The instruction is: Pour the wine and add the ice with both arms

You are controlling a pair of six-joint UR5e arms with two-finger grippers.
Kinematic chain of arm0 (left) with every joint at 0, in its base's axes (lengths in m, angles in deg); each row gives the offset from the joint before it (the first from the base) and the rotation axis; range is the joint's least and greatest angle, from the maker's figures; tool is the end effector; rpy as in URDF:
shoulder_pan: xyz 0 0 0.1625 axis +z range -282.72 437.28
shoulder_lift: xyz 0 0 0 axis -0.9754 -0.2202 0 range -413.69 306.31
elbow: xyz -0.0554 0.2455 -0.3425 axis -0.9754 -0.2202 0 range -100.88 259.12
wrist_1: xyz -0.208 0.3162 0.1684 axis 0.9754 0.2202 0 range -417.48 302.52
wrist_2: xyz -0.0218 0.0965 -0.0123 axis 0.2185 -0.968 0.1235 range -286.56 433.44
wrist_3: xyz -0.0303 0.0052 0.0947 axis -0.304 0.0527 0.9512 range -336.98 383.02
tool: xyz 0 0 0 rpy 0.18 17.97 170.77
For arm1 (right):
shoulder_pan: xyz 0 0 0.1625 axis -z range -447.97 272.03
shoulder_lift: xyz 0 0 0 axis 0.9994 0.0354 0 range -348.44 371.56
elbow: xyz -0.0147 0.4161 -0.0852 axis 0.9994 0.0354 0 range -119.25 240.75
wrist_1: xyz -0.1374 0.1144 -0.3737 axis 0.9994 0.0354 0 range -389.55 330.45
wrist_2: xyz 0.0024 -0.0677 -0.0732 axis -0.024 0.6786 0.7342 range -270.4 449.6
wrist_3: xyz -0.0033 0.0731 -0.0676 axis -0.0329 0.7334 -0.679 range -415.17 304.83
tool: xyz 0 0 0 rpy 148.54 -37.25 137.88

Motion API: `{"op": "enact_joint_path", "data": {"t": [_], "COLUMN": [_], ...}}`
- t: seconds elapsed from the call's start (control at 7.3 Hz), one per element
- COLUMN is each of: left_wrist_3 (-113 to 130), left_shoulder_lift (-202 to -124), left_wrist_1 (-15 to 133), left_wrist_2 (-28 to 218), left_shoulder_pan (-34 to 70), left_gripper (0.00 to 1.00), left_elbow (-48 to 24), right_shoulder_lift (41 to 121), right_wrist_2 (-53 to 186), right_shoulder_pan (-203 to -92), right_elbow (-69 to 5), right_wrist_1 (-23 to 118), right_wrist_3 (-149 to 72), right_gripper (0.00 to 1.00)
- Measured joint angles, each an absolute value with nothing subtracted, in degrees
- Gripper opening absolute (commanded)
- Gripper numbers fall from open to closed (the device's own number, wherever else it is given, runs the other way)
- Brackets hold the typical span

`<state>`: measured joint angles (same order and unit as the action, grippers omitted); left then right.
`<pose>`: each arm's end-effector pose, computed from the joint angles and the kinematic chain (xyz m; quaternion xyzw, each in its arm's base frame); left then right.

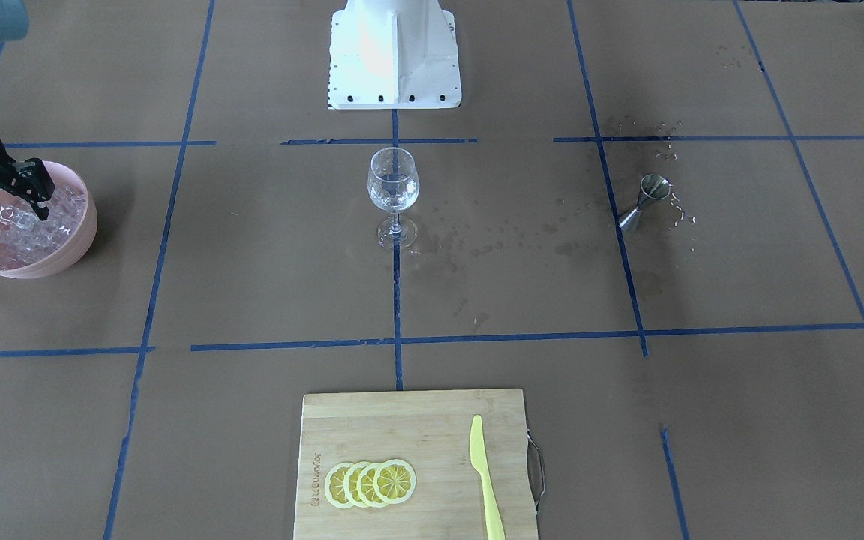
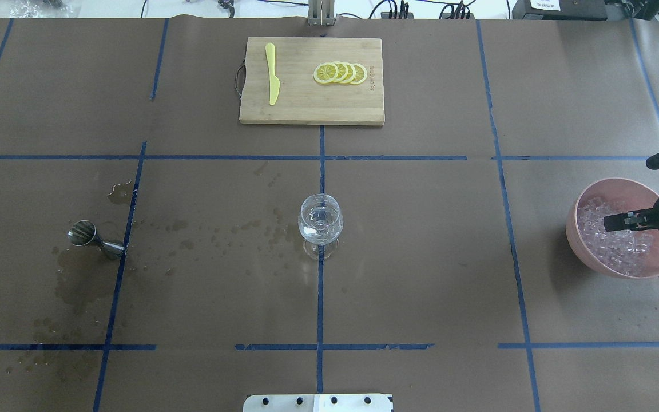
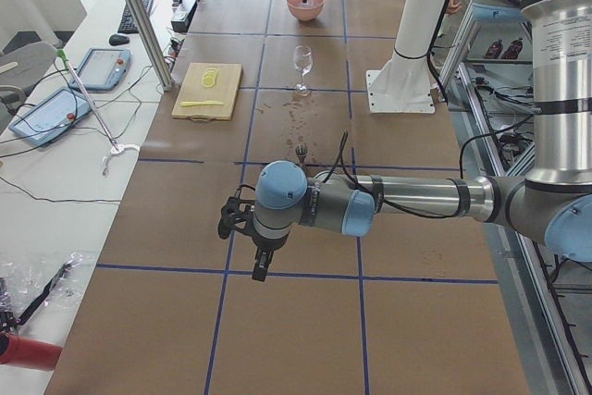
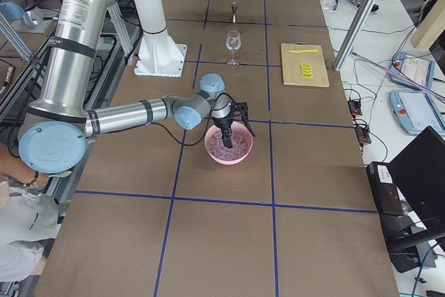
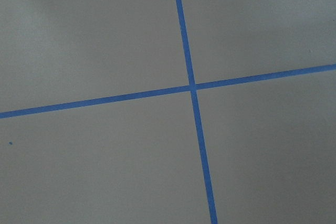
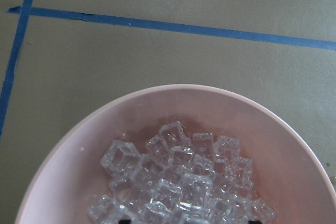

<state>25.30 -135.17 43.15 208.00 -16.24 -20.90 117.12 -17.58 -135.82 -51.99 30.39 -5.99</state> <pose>-0.0903 -0.4367 0.6210 0.1166 0.3715 0.0302 0.9206 -0.1996 -0.3752 0.5383 0.1194 -0.3248 0.0098 0.9382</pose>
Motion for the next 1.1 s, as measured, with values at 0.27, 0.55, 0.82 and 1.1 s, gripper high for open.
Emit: {"op": "enact_joint_path", "data": {"t": [0.27, 0.55, 0.82, 1.1], "left_wrist_3": [25.3, 25.3, 25.3, 25.3], "left_shoulder_lift": [-135.2, -135.2, -135.2, -135.2], "left_wrist_1": [43.2, 43.2, 43.2, 43.2], "left_wrist_2": [208.0, 208.0, 208.0, 208.0], "left_shoulder_pan": [-16.2, -16.2, -16.2, -16.2], "left_gripper": [1.00, 1.00, 1.00, 1.00], "left_elbow": [-20.9, -20.8, -20.9, -20.9], "right_shoulder_lift": [117.1, 117.2, 117.4, 117.3], "right_wrist_2": [-16.8, -16.5, -16.3, -16.3], "right_shoulder_pan": [-134.6, -134.3, -134.3, -134.9], "right_elbow": [-51.6, -51.5, -51.4, -52.4], "right_wrist_1": [30.4, 30.4, 30.5, 30.6], "right_wrist_3": [-5.7, -5.8, -5.9, -6.5], "right_gripper": [0.46, 0.09, 0.00, 0.00]}}
